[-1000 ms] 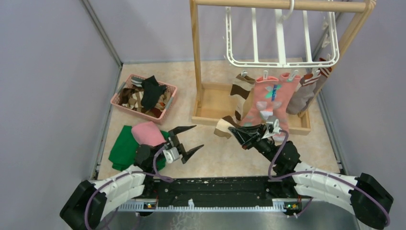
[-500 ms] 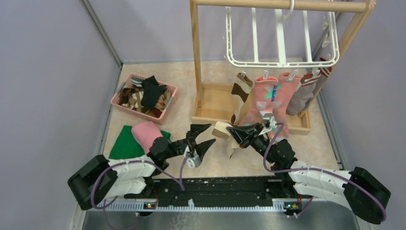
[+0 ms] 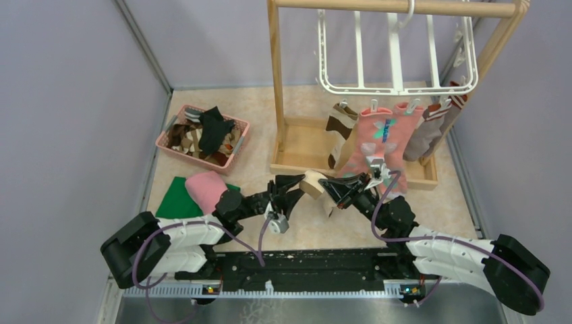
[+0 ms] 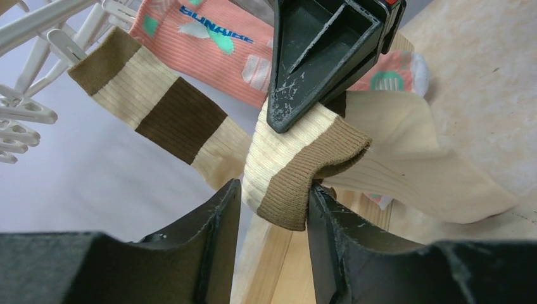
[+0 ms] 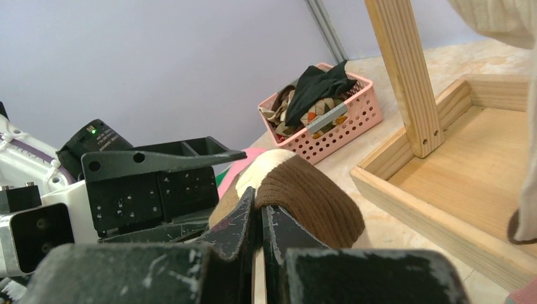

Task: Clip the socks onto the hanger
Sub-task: Pick up the sock from the bin.

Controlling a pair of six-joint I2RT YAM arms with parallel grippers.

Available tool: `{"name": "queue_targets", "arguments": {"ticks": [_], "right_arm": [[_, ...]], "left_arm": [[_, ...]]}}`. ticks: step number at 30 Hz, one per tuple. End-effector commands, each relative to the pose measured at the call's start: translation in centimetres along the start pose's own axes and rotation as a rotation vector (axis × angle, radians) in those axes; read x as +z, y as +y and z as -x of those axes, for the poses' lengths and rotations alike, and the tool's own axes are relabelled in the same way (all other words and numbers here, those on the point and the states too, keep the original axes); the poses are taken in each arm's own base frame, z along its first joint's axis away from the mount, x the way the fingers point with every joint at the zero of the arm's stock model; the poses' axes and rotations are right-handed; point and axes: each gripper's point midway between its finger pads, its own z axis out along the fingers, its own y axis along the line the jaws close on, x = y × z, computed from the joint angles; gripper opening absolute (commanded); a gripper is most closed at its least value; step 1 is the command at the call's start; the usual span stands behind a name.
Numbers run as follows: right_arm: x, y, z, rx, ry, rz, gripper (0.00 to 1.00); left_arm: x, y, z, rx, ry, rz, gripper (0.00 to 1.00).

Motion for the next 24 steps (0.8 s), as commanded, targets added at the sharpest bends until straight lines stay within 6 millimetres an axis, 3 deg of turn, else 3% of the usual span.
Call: {"name": "queue_targets", "arguments": {"ticks": [1, 9, 12, 14, 16, 19, 24], "right_arm": [[1.1, 1.8, 2.8, 0.021, -0.086, 0.05, 0.0], [0.9, 0.9, 2.7, -0.001, -0.081, 0.004, 0.0], [0.8, 0.8, 2.6, -0.03, -0.075, 0.004, 0.0], [0.6, 0.8, 2.6, -0.072, -0.068, 0.013, 0.11], [0.3, 1.1, 2.2, -0.144, -0.046, 0.04, 0.32], [-0.8, 2.2, 1.5, -0.317, -0.01, 0.152, 0.54], [-1.9, 2.5, 1.3, -0.487, 0.0, 0.204, 0.7]], "left_arm": [[1.0, 1.0, 1.3, 0.037, -0.054, 0.004, 0.44], [1.2, 0.7, 1.4, -0.078, -0.04, -0.024, 0.01], [1.2, 1.0, 1.0, -0.253, 0.022, -0.007, 0.0], [1.0, 1.6, 0.4, -0.391, 0.078, 0.042, 0.0], [0.5, 2.1, -0.3, -0.504, 0.136, 0.101, 0.0], [-0.5, 3.4, -2.6, -0.735, 0.286, 0.226, 0.0], [-0.8, 4.3, -2.8, -0.995, 0.343, 0.169, 0.0]]}}
